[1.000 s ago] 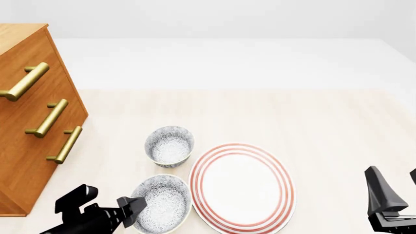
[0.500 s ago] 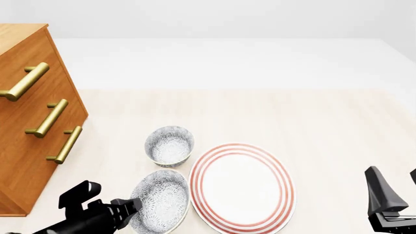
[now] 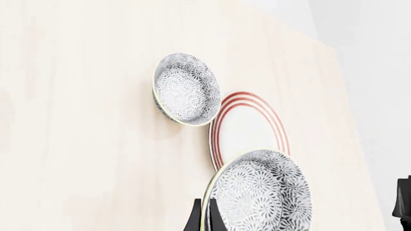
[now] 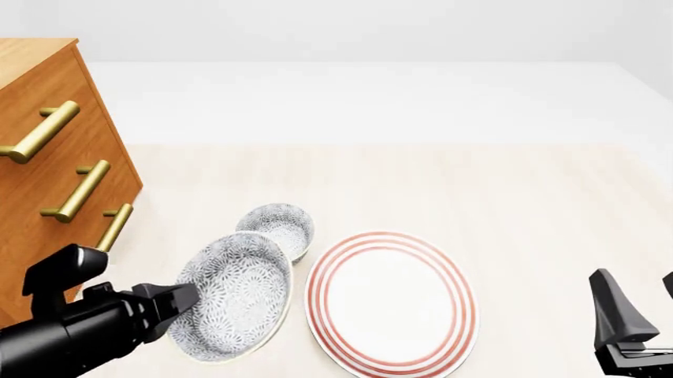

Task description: Stack the bowl in the middle on the bowl at the back.

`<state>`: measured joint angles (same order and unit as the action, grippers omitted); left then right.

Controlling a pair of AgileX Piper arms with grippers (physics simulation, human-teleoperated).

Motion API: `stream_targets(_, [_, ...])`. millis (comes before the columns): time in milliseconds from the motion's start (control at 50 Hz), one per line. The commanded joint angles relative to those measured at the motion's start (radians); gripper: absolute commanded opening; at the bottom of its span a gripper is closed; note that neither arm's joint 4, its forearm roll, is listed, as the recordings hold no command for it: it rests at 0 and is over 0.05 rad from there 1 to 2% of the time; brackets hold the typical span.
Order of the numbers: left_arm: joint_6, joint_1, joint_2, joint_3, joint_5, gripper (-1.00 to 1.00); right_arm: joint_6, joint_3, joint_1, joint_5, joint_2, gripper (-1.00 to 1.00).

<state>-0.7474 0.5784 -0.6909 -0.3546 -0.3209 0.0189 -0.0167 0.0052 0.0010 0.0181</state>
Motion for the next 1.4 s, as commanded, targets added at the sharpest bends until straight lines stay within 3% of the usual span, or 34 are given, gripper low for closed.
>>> stream_targets(20, [0.1, 0.036, 0.076, -0.175, -0.285, -1.0, -0.005, -0.001, 0.002, -0.001, 0.002, 1.0])
stream_targets(160, [0.139, 0.122, 0.016, -0.296, -0.377, -1.0, -0.009, 0.0, 0.006, -0.009, 0.011, 1.0])
stream_targets(320, [0.155, 0.19, 0.018, -0.34, -0.449, -1.0, -0.008, 0.002, 0.009, -0.016, 0.018, 1.0])
stream_targets(440, [0.209, 0.241, 0.005, -0.389, -0.519, -1.0, -0.012, 0.0, 0.01, -0.012, 0.015, 1.0])
stream_targets(460, [0.243, 0.239, -0.003, -0.406, -0.534, -1.0, -0.013, 0.0, 0.01, -0.013, 0.015, 1.0])
stream_targets(560, [0.255, 0.268, -0.005, -0.436, -0.576, -1.0, -0.013, 0.001, 0.012, -0.006, 0.007, 1.0])
stream_targets(660, [0.274, 0.306, -0.025, -0.463, -0.598, -1.0, -0.014, 0.0, 0.013, 0.002, -0.001, 1.0])
stream_targets(700, [0.317, 0.324, -0.049, -0.475, -0.602, -1.0, -0.014, 0.0, 0.013, 0.003, -0.002, 1.0])
stream_targets(900, [0.352, 0.4, -0.101, -0.511, -0.594, -1.0, -0.016, -0.002, 0.016, 0.01, -0.009, 1.0])
stream_targets(1200, [0.329, 0.484, -0.126, -0.431, -0.543, -1.0, -0.013, -0.005, 0.017, 0.016, -0.011, 1.0])
stream_targets(1400, [0.323, 0.479, -0.094, -0.358, -0.549, -1.0, -0.014, -0.006, 0.016, 0.017, -0.012, 1.0])
